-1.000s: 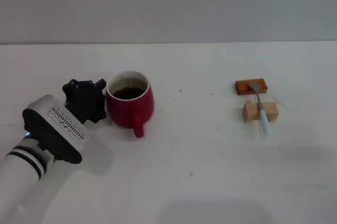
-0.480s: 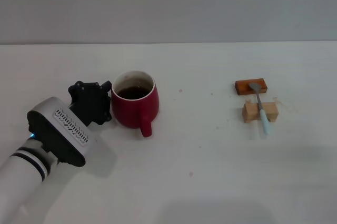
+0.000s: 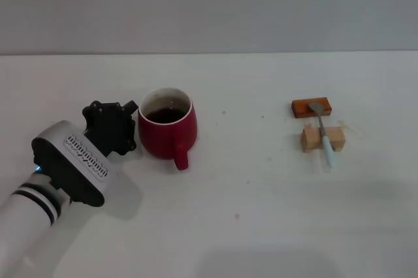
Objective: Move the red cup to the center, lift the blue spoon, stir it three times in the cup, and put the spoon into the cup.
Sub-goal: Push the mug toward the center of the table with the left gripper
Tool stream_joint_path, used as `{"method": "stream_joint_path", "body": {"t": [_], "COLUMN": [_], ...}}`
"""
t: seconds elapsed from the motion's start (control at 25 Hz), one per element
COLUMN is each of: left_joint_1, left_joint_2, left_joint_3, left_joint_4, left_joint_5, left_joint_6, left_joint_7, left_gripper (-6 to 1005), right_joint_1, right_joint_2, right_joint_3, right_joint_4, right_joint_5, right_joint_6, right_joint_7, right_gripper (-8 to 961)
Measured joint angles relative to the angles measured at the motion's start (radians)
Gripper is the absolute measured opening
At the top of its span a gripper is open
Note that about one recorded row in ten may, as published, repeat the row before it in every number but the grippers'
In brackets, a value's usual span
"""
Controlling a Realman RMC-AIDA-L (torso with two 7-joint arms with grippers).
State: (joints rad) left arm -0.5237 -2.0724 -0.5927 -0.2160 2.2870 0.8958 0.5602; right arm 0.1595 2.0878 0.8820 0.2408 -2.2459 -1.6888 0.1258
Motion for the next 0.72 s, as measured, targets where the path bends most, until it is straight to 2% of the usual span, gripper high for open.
{"method": "stream_joint_path", "body": {"t": [0.72], "left_joint_1": [0.006], "left_joint_2": [0.002], "left_joint_3": [-0.010], "left_joint_4": [0.006], "left_joint_5": [-0.006], "left_joint_6": [0.006], "left_joint_7": [0.000], "left_gripper": [0], "right_joint_1": [0.002], "right_joint_2": [-0.002], "right_joint_3": [-0.002], "right_joint_4": [0.000], "right_joint_5": [-0.001], "right_joint_6": [0.002], "right_joint_7": [0.000], "right_gripper": [741]}}
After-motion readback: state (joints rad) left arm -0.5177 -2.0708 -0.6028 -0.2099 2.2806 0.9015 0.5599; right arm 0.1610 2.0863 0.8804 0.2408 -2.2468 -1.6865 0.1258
